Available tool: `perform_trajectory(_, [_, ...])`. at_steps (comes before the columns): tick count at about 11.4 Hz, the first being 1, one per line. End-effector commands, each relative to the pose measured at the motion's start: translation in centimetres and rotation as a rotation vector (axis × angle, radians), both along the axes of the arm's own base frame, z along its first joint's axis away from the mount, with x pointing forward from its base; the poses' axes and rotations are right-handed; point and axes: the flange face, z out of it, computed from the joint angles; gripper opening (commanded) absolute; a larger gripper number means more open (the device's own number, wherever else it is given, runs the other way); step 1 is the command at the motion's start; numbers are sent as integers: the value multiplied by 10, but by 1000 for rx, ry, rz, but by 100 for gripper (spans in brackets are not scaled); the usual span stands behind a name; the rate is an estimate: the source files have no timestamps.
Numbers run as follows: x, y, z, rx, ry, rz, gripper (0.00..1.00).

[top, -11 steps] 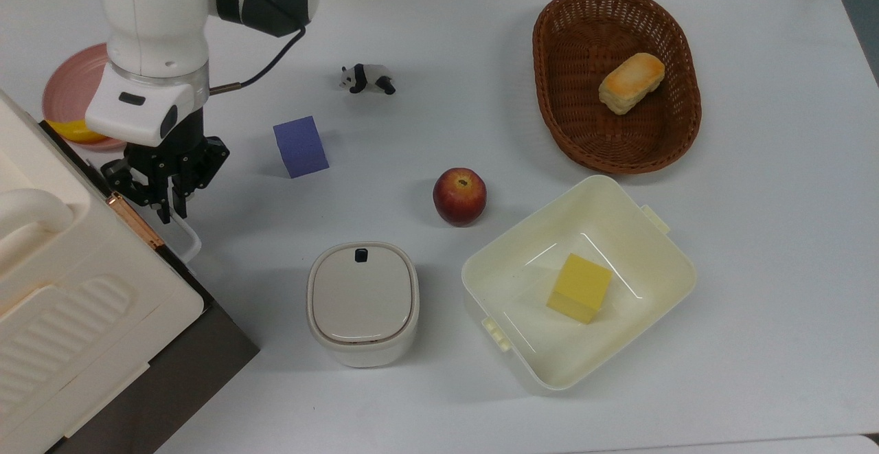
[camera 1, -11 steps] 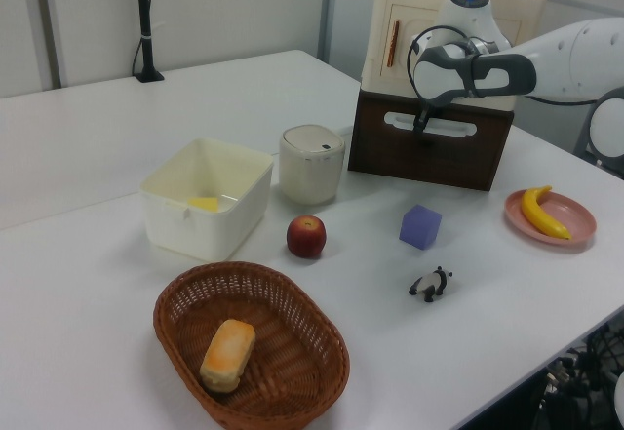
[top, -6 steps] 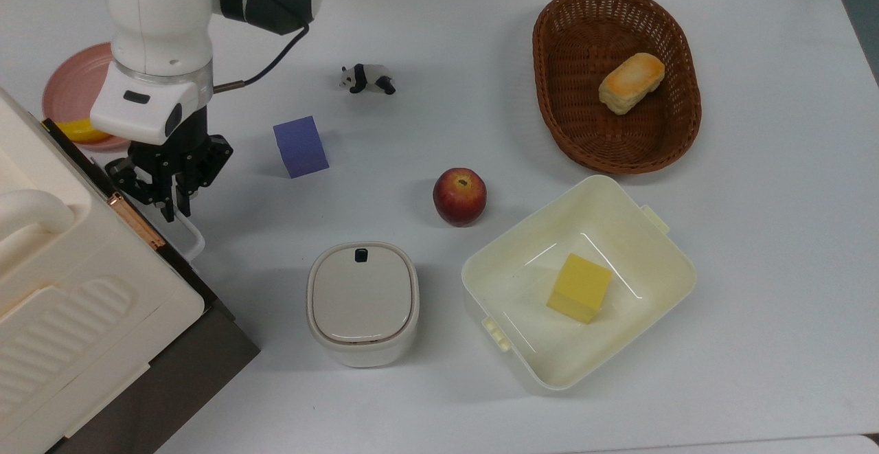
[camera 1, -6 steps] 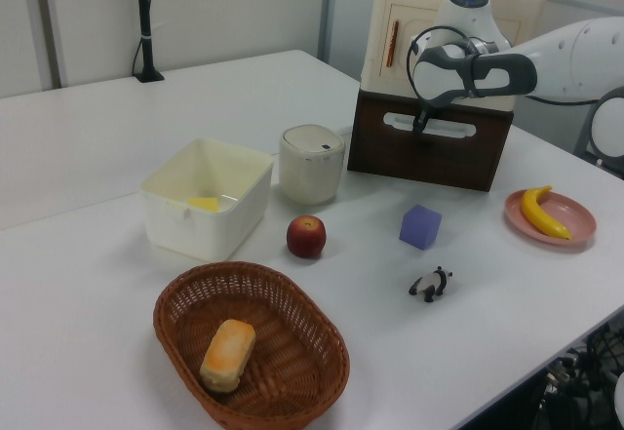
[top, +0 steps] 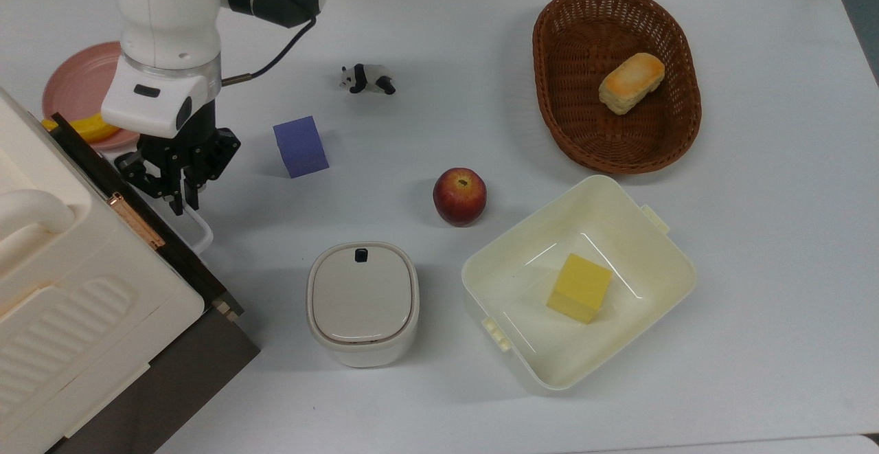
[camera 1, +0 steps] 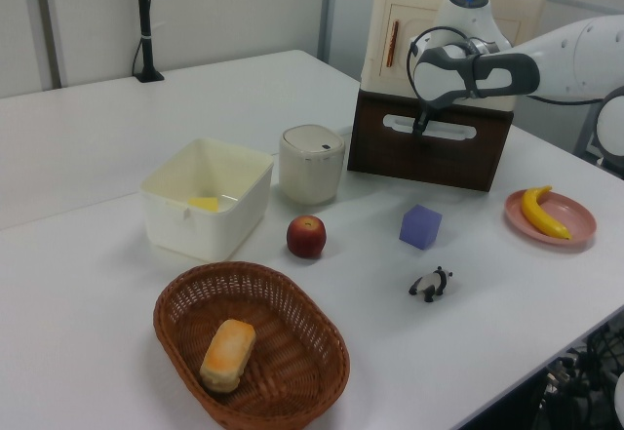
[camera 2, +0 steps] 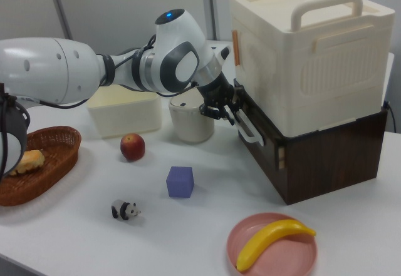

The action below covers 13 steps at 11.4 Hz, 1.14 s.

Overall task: Slide open the drawer
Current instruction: 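Pull the handle outward, sliding the brown drawer out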

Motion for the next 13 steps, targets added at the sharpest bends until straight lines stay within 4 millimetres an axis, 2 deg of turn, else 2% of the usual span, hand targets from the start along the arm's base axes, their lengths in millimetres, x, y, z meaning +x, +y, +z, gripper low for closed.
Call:
perform_trajectory(1, [-16, 33, 10, 11, 9, 36, 2])
perform_trajectory(13, [-50, 70, 9, 14, 71, 64, 2])
